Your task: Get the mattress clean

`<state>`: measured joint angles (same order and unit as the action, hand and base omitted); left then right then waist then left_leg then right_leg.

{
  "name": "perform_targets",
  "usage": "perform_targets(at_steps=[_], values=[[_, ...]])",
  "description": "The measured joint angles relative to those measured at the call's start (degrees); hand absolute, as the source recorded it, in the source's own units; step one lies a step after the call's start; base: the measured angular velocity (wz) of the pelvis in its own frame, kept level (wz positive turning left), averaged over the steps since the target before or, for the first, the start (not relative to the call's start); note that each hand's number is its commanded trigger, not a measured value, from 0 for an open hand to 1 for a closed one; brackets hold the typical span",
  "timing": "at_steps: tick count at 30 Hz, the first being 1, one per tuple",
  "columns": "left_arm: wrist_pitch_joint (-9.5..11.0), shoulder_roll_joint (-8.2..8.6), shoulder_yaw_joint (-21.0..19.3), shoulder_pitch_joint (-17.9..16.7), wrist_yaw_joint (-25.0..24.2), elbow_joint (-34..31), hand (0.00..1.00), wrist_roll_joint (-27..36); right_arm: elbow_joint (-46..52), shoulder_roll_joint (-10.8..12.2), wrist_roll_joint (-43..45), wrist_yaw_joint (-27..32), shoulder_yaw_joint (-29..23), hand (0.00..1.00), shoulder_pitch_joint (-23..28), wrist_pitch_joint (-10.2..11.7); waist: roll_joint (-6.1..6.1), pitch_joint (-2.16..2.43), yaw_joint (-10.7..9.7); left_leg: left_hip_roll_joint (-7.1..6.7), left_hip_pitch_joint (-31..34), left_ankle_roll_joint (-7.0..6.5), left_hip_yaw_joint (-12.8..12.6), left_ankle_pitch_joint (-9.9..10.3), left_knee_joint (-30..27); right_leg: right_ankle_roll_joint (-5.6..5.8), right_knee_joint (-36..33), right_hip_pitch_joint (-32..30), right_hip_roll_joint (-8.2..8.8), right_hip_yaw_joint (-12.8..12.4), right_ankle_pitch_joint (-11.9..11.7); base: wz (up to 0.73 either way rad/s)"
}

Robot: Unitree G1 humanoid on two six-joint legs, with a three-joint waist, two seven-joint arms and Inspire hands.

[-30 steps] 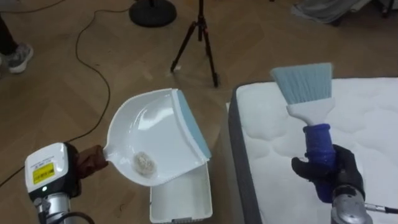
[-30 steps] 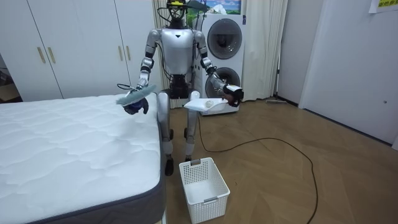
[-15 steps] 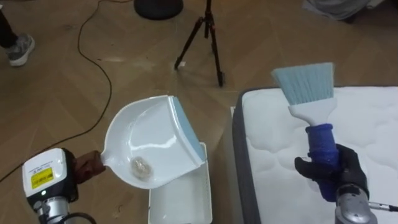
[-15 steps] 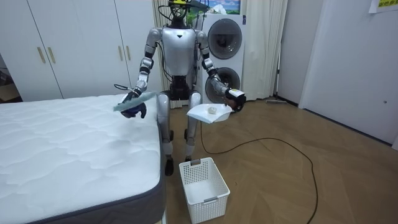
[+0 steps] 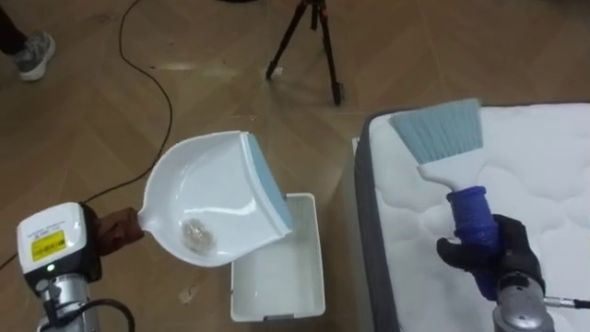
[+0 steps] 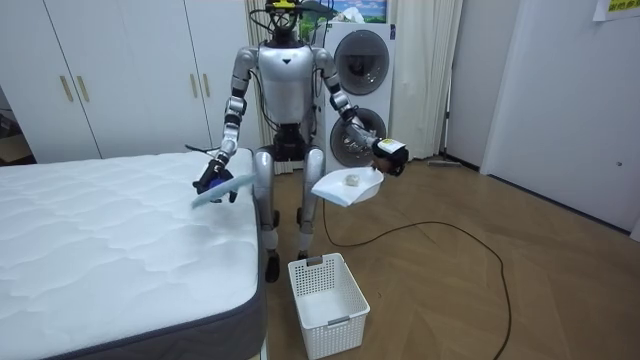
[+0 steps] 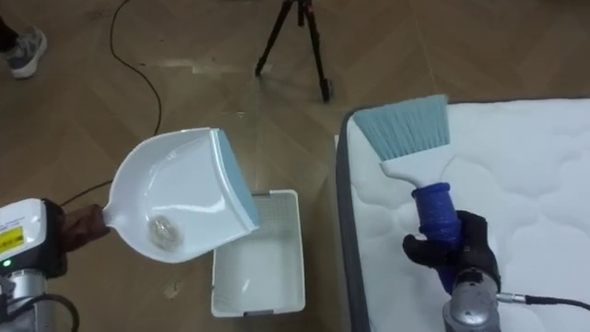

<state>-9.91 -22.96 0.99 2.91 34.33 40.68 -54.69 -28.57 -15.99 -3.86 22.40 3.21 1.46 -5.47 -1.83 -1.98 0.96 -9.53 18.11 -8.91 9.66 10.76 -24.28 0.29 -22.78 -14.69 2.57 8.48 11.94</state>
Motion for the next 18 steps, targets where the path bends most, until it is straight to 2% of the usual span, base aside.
perform_targets(at_steps=[5,8,10,11,13,18], values=[[-0.6,-2.1,2.5,4.0,0.5,2.3,1.0,0.1,-3.1,0.0,0.1,0.1,0.2,0.0,-2.7,0.5,-1.43,-0.33,-0.7,-0.46,2.4,-0.11,-0.4,-0.1,-1.1,0.26,-4.0,-3.6,1.22,1.3,0.6,0.0],[-0.5,-3.98,5.7,4.5,0.6,2.6,1.0,0.0,-6.0,0.0,0.1,0.0,0.7,0.0,-4.2,0.9,-1.51,-0.33,-0.9,-0.48,4.0,-0.11,-1.5,-0.1,-1.2,0.31,-5.3,-5.8,1.65,1.4,0.8,-0.11],[-0.1,-4.67,7.0,4.5,0.6,2.7,1.0,-0.1,-7.4,0.0,-0.1,0.0,0.6,0.0,-4.8,0.9,-1.88,-0.53,-1.5,-0.75,4.6,-0.11,-1.5,-0.1,-1.4,0.33,-6.1,-6.7,2.06,1.8,1.2,0.0],[0.3,-5.02,7.2,4.5,0.6,2.8,1.0,-0.6,-7.5,-0.1,0.1,0.0,0.6,0.0,-4.8,1.1,-1.96,-0.57,-2.5,-1.14,5.2,-0.11,-1.5,-0.1,-1.5,0.27,-6.7,-7.4,2.5,1.8,1.7,0.1],[0.7,-5.51,7.2,4.9,0.6,2.9,1.0,-3.7,-8.9,-0.1,1.8,0.1,0.6,0.0,-4.9,3.1,-2.51,-0.76,-3.3,-1.33,7.0,-0.11,-1.8,-0.1,-2.3,0.31,-8.0,-9.4,2.76,1.6,1.9,0.02],[1.1,-7.82,8.3,6.4,0.6,3.5,1.0,-8.4,-10.9,-0.2,4.3,0.4,0.6,0.0,-4.9,3.4,-2.6,-0.75,-4.2,-2.08,9.5,-0.06,-2.6,-0.1,-3.1,0.28,-10.7,-12.6,3.85,1.2,3.2,0.02]])
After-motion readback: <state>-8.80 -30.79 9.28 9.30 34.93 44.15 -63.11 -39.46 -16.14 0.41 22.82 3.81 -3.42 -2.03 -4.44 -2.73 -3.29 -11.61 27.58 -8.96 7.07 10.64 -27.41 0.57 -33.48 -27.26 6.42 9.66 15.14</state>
